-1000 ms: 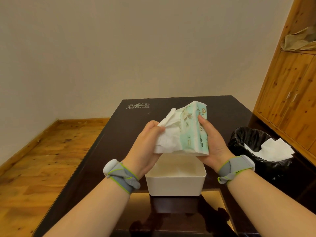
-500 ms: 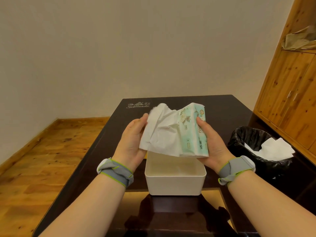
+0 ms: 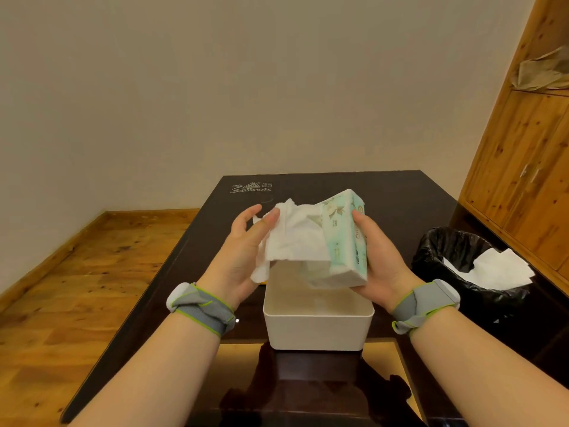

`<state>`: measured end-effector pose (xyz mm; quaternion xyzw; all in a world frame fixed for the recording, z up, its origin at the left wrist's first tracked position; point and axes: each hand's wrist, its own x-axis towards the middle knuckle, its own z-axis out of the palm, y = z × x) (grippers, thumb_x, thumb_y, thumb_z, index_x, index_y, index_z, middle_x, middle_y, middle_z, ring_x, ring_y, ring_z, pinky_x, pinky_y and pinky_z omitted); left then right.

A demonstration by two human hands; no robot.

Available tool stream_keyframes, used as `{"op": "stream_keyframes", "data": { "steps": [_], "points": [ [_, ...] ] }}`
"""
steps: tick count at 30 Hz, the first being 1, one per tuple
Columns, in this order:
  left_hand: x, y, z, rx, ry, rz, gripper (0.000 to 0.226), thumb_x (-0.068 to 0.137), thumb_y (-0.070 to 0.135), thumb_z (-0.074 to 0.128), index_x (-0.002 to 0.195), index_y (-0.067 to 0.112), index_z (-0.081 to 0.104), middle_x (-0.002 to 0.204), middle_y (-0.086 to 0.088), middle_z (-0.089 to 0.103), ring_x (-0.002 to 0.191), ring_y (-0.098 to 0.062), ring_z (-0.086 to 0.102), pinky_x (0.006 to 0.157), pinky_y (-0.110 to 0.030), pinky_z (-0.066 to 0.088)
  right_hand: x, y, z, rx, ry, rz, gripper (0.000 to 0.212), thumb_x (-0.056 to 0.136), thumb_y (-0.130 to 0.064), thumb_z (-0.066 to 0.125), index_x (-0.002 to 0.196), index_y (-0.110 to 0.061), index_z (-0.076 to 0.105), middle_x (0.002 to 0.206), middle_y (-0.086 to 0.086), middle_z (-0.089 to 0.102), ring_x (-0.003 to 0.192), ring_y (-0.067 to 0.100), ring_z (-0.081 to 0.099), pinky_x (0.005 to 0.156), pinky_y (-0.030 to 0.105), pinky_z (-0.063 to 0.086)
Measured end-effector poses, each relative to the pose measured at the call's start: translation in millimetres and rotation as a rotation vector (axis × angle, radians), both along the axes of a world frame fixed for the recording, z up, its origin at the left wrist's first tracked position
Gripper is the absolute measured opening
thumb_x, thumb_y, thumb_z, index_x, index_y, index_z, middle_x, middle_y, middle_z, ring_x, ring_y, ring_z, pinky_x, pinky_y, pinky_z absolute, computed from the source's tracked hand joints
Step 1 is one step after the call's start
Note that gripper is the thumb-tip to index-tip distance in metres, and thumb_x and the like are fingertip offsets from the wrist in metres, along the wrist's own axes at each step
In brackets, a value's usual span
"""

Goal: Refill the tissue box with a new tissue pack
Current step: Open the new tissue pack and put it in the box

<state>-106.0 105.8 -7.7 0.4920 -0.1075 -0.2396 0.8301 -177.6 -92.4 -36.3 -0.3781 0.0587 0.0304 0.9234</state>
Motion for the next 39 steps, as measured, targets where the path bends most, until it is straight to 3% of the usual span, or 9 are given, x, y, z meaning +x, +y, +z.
{"op": "stream_keyframes", "data": {
  "steps": [6,12,15,18,23,29,33,36,39],
  "points": [
    [0,1,-2,0.009,-0.038,-0.04,0.06,0.08,0.03,0.075,0.133,0.032,0.046,0.1,0.003,0.077,0.094,-0.02,0.073,0.069,-0.037,0.059,0,2,3,0.006,0.078,0.083,0.048,0.091,-0.049,0.052,0.127,-0.02,0.065,0.126,0.005,0.067,0.116,0.026,0.062,0.106,0.04,0.043],
    [-2,1,0,-0.038,-0.069,-0.082,0.052,0.079,0.034,0.075,0.126,0.029,0.054,0.102,-0.007,0.073,0.086,-0.022,0.071,0.072,-0.036,0.058,-1,2,1,0.051,0.111,0.177,0.031,0.082,-0.04,0.067,0.105,-0.02,0.072,0.103,0.0,0.071,0.095,0.022,0.068,0.089,0.035,0.052],
    [-3,2,-1,0.146,-0.184,-0.031,0.04,0.085,0.041,0.066,0.123,0.033,0.054,0.105,-0.006,0.072,0.087,-0.02,0.068,0.072,-0.034,0.057,-3,0,0,0.065,0.12,0.195,0.038,0.083,-0.049,0.063,0.097,-0.017,0.078,0.1,0.004,0.076,0.093,0.024,0.072,0.086,0.036,0.057],
    [-2,4,-3,0.36,-0.296,0.05,0.032,0.092,0.046,0.054,0.124,0.04,0.051,0.116,-0.001,0.065,0.105,-0.018,0.062,0.083,-0.033,0.052,-4,0,5,0.003,0.081,0.229,0.047,0.056,-0.043,0.088,0.096,-0.021,0.078,0.102,0.0,0.073,0.096,0.023,0.067,0.091,0.037,0.05],
    [-1,8,-2,0.336,-0.285,-0.017,0.031,0.095,0.025,0.05,0.123,0.037,0.055,0.114,-0.003,0.069,0.107,-0.022,0.066,0.092,-0.042,0.053,-5,-2,5,0.089,-0.003,0.272,0.047,0.044,-0.021,0.095,0.088,-0.013,0.08,0.094,0.006,0.077,0.087,0.028,0.073,0.085,0.039,0.057],
    [1,20,0,0.126,-0.177,-0.395,0.065,0.082,0.003,0.054,0.136,0.038,0.048,0.134,-0.01,0.059,0.118,-0.036,0.06,0.098,-0.06,0.046,-5,-3,0,0.083,0.041,0.292,0.04,0.048,-0.016,0.093,0.084,-0.007,0.08,0.09,0.013,0.078,0.083,0.033,0.075,0.075,0.045,0.061],
    [3,28,-1,0.201,-0.374,-0.568,0.084,0.074,0.0,0.068,0.144,0.034,0.035,0.137,-0.005,0.058,0.125,-0.029,0.056,0.095,-0.044,0.053,-3,-3,-2,-0.021,0.091,0.328,0.041,0.041,-0.021,0.096,0.076,-0.009,0.08,0.081,0.011,0.077,0.074,0.029,0.074,0.07,0.038,0.061],
    [7,29,3,0.309,-0.496,-0.583,0.08,0.071,0.005,0.073,0.136,0.038,0.041,0.134,0.009,0.06,0.126,-0.014,0.056,0.091,-0.026,0.052,-1,-2,1,-0.102,0.098,0.359,0.04,0.037,-0.022,0.097,0.072,-0.011,0.08,0.077,0.008,0.077,0.07,0.025,0.074,0.069,0.034,0.061],
    [10,29,4,0.373,-0.525,-0.582,0.084,0.067,0.008,0.077,0.135,0.039,0.039,0.135,0.013,0.058,0.128,-0.01,0.053,0.093,-0.025,0.05,-2,-1,7,-0.111,0.097,0.384,0.04,0.035,-0.021,0.098,0.07,-0.011,0.08,0.074,0.007,0.076,0.068,0.024,0.074,0.066,0.032,0.061]
  ]
}}
